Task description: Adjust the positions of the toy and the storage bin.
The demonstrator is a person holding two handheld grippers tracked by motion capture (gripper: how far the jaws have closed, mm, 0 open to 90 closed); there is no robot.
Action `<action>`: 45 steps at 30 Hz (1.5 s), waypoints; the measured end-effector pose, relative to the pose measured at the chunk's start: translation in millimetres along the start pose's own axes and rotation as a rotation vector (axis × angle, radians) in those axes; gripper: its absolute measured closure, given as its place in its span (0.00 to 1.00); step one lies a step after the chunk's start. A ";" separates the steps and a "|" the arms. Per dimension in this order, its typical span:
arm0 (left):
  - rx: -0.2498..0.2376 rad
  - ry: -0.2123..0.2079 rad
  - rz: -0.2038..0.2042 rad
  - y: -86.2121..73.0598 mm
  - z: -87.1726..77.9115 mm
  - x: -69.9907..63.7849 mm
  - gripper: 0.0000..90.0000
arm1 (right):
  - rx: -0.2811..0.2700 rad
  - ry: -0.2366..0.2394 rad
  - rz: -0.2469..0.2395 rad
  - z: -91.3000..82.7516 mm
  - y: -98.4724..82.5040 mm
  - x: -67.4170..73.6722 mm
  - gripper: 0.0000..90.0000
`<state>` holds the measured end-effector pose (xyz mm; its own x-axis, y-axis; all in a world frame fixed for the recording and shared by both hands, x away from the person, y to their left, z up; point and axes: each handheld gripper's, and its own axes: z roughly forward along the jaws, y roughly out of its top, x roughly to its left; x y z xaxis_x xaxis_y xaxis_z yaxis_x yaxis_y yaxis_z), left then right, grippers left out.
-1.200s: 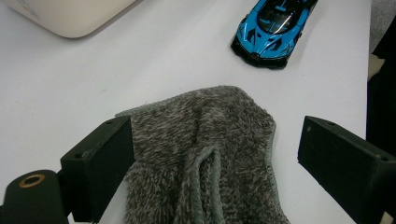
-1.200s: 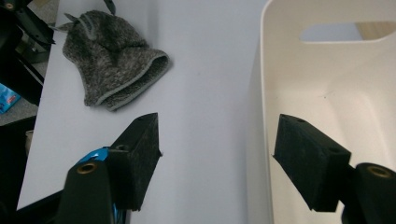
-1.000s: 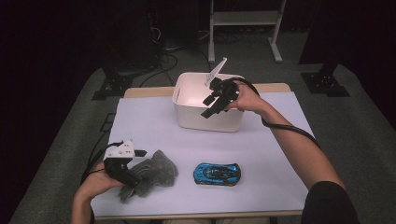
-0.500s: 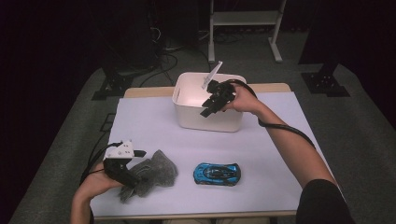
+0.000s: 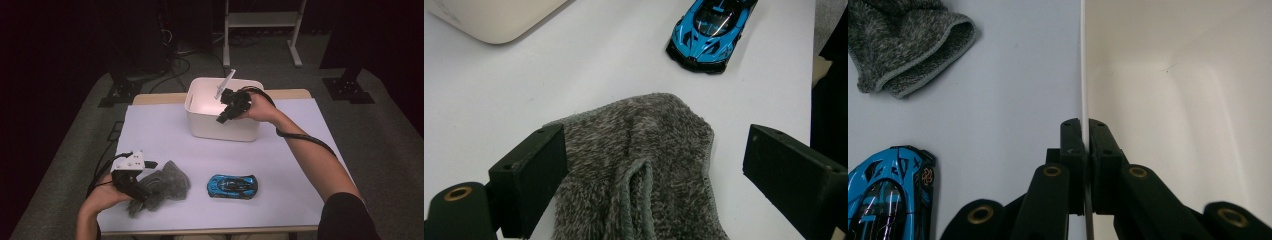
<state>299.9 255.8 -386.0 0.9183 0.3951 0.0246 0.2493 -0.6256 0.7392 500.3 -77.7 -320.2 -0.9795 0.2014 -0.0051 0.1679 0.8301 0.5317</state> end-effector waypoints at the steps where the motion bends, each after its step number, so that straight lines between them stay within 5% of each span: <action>1: -0.003 -0.002 -0.002 -0.2 -0.2 0.1 0.11 | -0.001 -0.002 -0.004 0.0 -0.3 0.3 0.96; 28: -0.002 -0.032 0.024 4.2 4.0 -5.0 0.11 | 0.029 0.064 0.026 -18.8 -26.2 50.1 0.93; 45: -0.001 -0.039 0.040 7.1 5.7 -6.3 0.11 | 0.031 0.059 0.051 -28.7 -43.2 88.0 0.93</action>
<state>297.6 245.1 -384.7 0.9387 0.3435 0.0279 0.2122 -0.6399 0.7385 403.7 -110.8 -319.3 -0.9744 0.2131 0.0716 0.2198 0.8357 0.5032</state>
